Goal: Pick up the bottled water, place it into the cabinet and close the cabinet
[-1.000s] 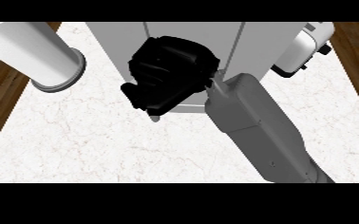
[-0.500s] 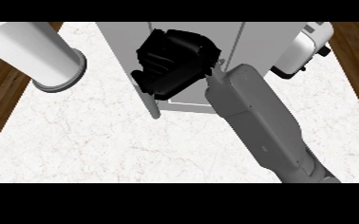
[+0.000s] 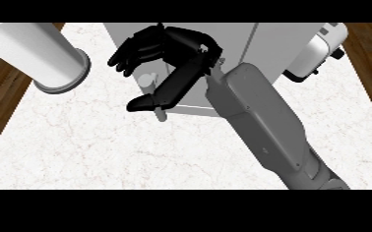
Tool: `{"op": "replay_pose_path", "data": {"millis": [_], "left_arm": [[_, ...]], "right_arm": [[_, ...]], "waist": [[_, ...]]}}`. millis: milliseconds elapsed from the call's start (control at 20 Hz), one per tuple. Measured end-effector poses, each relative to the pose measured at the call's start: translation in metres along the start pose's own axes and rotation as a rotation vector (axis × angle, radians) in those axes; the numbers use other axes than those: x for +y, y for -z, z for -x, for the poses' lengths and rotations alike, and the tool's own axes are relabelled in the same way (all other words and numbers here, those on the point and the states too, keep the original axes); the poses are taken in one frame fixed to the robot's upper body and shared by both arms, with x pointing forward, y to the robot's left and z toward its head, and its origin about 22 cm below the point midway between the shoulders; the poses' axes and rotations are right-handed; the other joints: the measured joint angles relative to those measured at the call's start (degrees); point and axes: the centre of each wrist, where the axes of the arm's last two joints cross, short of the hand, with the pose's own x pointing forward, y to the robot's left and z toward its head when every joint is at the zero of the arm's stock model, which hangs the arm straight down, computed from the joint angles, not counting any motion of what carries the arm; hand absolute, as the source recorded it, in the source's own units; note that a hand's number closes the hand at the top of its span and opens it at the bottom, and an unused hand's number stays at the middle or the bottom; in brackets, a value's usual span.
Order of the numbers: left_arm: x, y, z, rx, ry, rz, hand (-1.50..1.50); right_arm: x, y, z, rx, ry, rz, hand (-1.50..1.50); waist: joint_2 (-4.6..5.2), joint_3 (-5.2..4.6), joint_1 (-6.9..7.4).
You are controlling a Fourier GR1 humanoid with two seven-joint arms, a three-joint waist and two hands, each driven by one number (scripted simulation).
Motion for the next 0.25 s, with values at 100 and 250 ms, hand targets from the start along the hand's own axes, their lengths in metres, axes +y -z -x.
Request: {"op": "replay_pose_path", "data": {"millis": [100,250], "left_arm": [[-0.0023,0.0029,0.0024,-0.006,0.003,0.007,-1.50],[-0.0020,0.0080,0.0030,-0.008,0.009,0.020,-1.50]], "right_arm": [[0.0014,0.0024,-0.0013,-0.002,-0.012,0.019,-1.50],[0.0042,0.0058,-0.0030,-0.004,-0.021,0.041,-1.50]], "waist": [[0.09,0.02,-0.06],[0.20,0.06,-0.24]]}}
